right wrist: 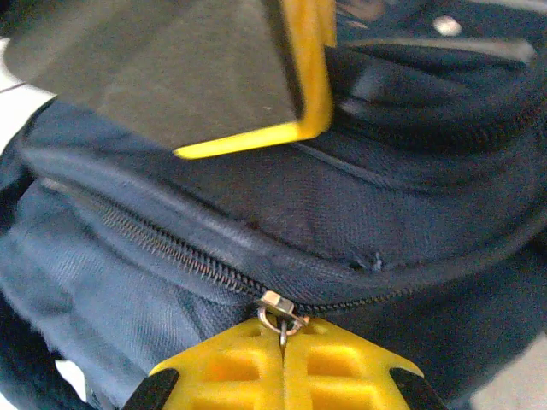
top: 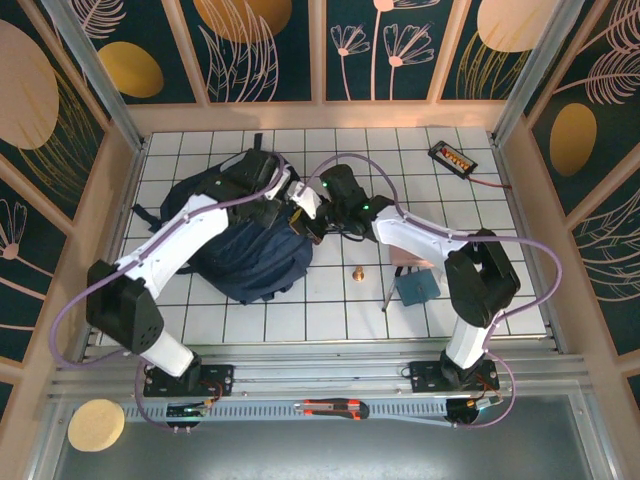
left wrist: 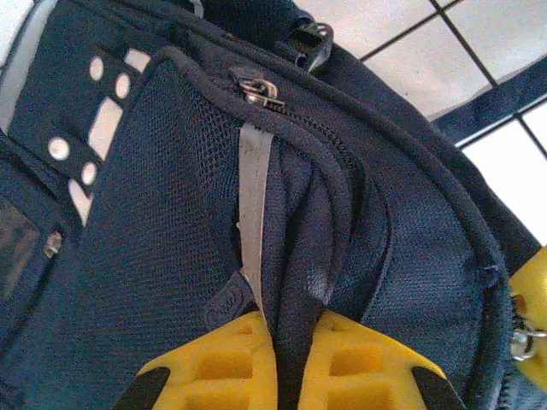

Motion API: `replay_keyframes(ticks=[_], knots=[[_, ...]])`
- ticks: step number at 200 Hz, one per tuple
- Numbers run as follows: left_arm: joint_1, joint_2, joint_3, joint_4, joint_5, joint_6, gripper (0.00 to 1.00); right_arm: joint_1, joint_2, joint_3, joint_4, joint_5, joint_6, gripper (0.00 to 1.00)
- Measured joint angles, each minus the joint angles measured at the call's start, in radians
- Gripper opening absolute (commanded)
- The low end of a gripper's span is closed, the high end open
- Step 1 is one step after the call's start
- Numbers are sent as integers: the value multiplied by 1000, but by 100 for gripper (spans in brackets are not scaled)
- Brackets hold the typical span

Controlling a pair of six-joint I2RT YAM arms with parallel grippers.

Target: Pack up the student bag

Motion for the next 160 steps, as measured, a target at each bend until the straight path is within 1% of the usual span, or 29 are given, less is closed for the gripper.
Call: replay_keyframes(ticks=[14, 45, 67, 78, 93, 105, 111, 118, 135, 151, 160], knots=[[0, 60, 80, -40, 0, -70, 0, 6, -11, -5, 23, 59, 123, 0], [-2, 211, 290, -123, 5, -214, 0, 5, -46, -47, 124, 148, 401, 0], [-6, 347, 498, -229, 2, -271, 0, -3, -48, -70, 179, 192, 558, 0], [-10, 439, 653, -319, 2, -278, 0, -6, -48, -70, 182, 216, 601, 0], [-18, 586, 910, -456, -1, -273, 0, -12, -55, -60, 156, 273, 598, 0], [-26, 738, 1199, -597, 3, -263, 0, -14, -61, -35, 99, 340, 566, 0], [-26, 788, 1292, -627, 13, -258, 0, -14, -68, -25, 72, 381, 539, 0], [-29, 798, 1304, -623, 23, -257, 0, -14, -80, -20, 43, 423, 487, 0], [-41, 792, 1270, -599, 34, -257, 0, 14, -141, -52, -5, 501, 348, 0], [-51, 799, 1281, -573, 44, -263, 0, 49, -230, -146, 14, 525, 237, 0], [-54, 829, 1350, -573, 38, -274, 0, 71, -297, -216, 32, 522, 173, 0]])
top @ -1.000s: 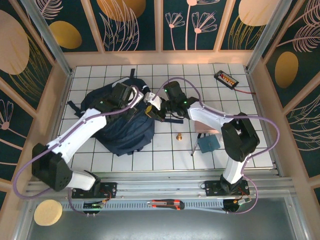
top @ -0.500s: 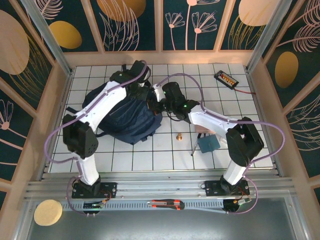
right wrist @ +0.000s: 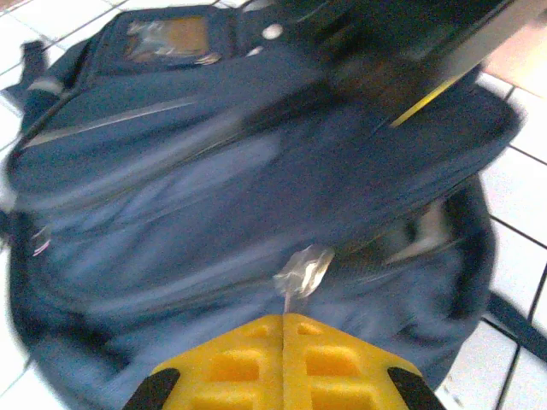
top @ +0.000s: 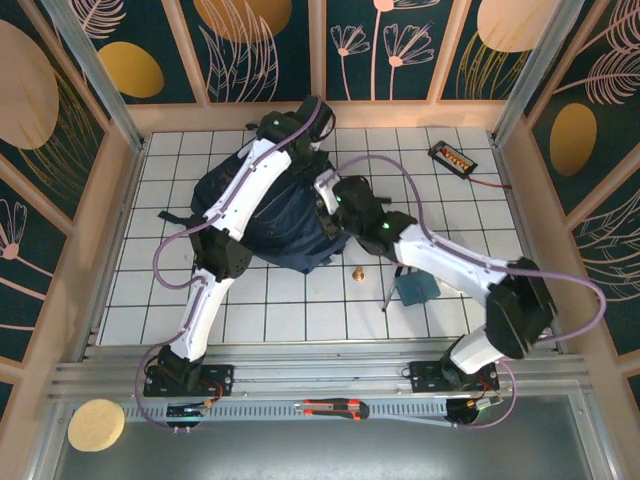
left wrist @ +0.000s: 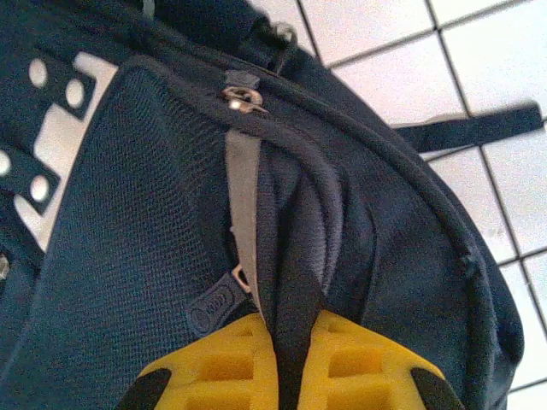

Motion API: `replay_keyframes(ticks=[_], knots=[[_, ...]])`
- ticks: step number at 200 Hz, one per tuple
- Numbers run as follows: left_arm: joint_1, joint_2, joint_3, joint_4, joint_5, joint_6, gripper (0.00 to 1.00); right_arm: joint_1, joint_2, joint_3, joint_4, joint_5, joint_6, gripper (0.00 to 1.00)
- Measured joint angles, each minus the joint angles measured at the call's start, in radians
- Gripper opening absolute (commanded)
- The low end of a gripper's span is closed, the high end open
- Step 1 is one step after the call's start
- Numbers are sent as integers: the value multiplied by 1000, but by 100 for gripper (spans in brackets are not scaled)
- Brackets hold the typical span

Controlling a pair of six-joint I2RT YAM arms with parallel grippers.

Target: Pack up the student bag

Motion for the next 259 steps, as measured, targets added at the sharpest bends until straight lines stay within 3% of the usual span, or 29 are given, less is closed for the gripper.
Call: replay_keyframes(ticks=[26, 63, 149, 156, 161, 166, 185, 209, 237, 259], knots=[[13, 30, 68, 55, -2, -48, 0, 81, -100, -118, 65, -6, -155, 0], [22, 59, 121, 68, 0, -91, 0, 133, 11, -124, 121, -68, -268, 0], [23, 75, 145, 67, 26, -114, 0, 244, 319, 7, 248, -294, -182, 0], [23, 75, 146, 66, 28, -113, 0, 245, 326, 12, 258, -299, -169, 14], [23, 75, 146, 66, 29, -113, 0, 243, 328, 14, 263, -302, -156, 29], [23, 75, 146, 65, 31, -111, 0, 239, 328, 15, 266, -308, -145, 37], [23, 75, 146, 63, 39, -103, 0, 210, 310, 0, 287, -315, -101, 52], [23, 75, 146, 59, 46, -85, 0, 122, 164, -100, 275, -351, -25, 54], [23, 75, 146, 51, 55, -60, 0, -107, -40, -133, 254, -457, 137, 54], [24, 75, 147, 43, 69, -45, 0, -280, -84, -97, 235, -541, 274, 53]])
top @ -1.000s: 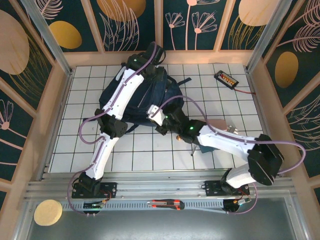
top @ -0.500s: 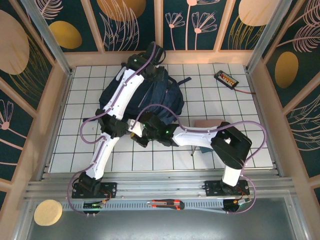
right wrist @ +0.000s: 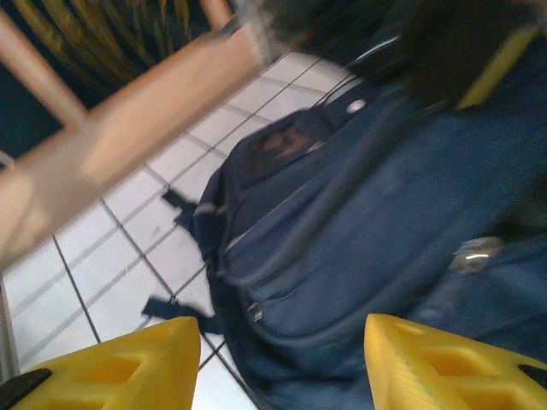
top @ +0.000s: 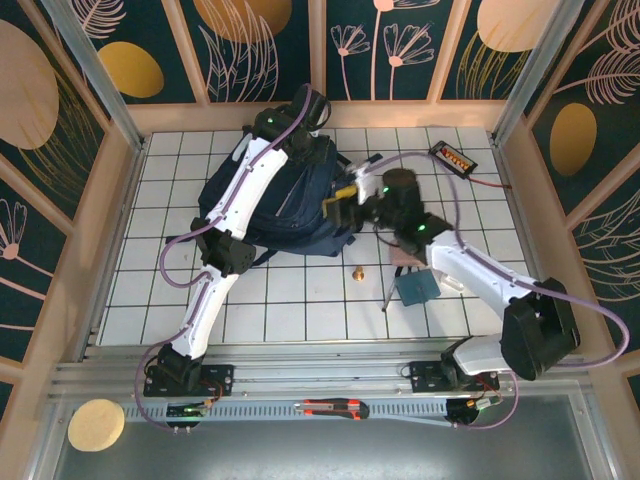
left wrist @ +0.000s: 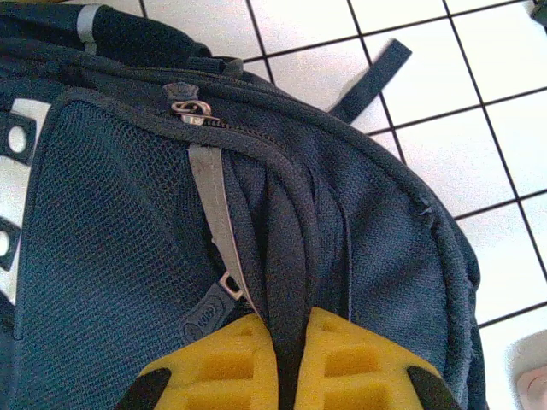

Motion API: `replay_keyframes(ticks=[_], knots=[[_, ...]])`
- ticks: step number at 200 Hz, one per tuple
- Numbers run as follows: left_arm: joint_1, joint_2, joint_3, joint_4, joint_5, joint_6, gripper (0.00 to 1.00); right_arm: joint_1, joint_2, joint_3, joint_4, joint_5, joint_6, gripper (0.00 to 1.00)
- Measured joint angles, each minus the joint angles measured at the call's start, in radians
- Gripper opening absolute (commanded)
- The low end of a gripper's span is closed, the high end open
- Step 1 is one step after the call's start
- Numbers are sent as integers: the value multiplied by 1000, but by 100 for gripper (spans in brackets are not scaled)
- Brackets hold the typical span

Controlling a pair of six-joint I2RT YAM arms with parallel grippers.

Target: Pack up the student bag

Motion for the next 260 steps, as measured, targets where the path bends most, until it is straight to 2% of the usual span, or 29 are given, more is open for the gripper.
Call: replay_keyframes(ticks=[20, 32, 40, 49, 73, 120, 151, 180, 232, 260], knots=[[0, 0, 0, -4, 12, 11, 0, -114, 101, 106, -49, -89, 122, 48], [0, -1, 0, -5, 21, 14, 0, -156, 185, 173, -76, -125, 180, 41], [0, -2, 0, -6, 27, 16, 0, -177, 236, 208, -86, -147, 224, 40], [0, -5, 0, -10, 32, 21, 0, -198, 283, 232, -86, -166, 274, 41], [1, -14, 0, -16, 53, 31, 0, -235, 365, 247, -44, -248, 415, 55], [6, -17, 0, -19, 96, 50, 0, -249, 526, 414, 34, -377, 543, 53], [19, -18, 0, -19, 110, 56, 0, -249, 574, 449, 93, -430, 603, 50], [19, -19, 0, -24, 108, 56, 0, -246, 570, 446, 77, -421, 553, 58], [19, -19, 0, -40, 112, 56, 0, -209, 396, 287, -69, -268, 336, 59], [19, -19, 0, -39, 116, 55, 0, -183, 321, 241, -140, -228, 282, 58]])
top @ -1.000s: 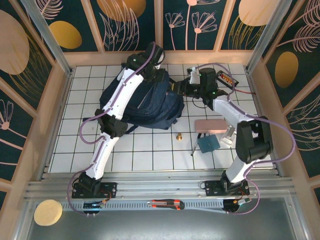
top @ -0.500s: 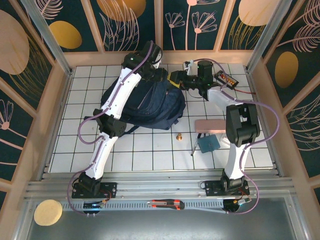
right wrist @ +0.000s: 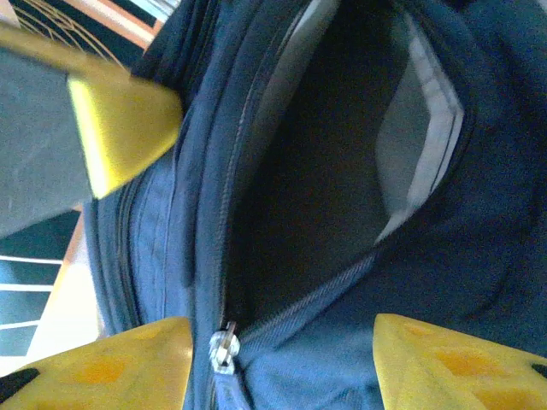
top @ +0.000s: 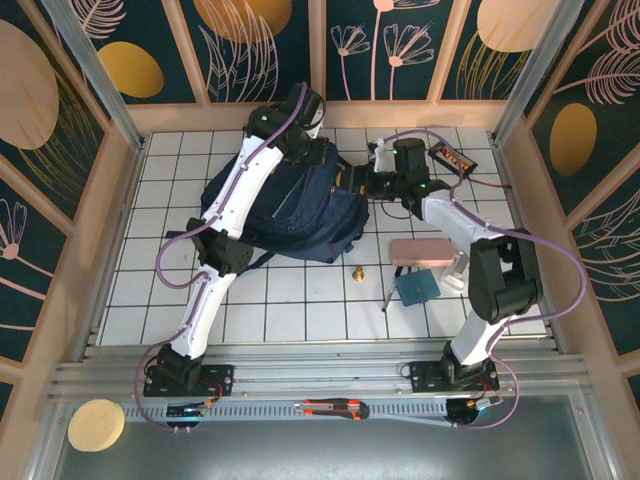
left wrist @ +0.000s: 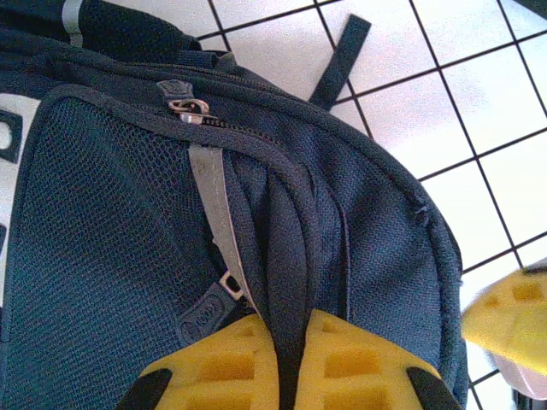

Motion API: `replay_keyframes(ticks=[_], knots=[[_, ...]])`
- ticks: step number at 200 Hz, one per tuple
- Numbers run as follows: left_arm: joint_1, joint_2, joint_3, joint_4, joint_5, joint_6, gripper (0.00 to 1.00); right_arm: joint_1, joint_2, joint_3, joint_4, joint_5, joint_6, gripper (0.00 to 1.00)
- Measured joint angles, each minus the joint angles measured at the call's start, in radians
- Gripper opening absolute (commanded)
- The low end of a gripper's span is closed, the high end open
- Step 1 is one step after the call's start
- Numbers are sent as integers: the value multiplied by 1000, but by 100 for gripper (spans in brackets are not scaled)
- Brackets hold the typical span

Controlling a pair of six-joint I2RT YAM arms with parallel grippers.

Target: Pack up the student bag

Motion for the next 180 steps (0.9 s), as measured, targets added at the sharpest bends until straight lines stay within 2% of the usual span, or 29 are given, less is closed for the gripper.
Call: replay_keyframes(ticks=[51, 94, 114, 161, 180], knots=[[0, 0, 0, 2, 10, 0, 0, 66, -11, -10, -50, 8, -48, 55], [0, 0, 0, 2, 15, 0, 0, 87, 28, 7, -51, 8, -70, 46], [0, 0, 0, 0, 15, 0, 0, 90, 40, 10, -45, 7, -77, 35], [0, 0, 0, -2, 9, 0, 0, 100, 43, 10, -33, 5, -67, 2], [0, 0, 0, -2, 0, -4, 0, 100, 41, 5, -29, 10, -60, 0]])
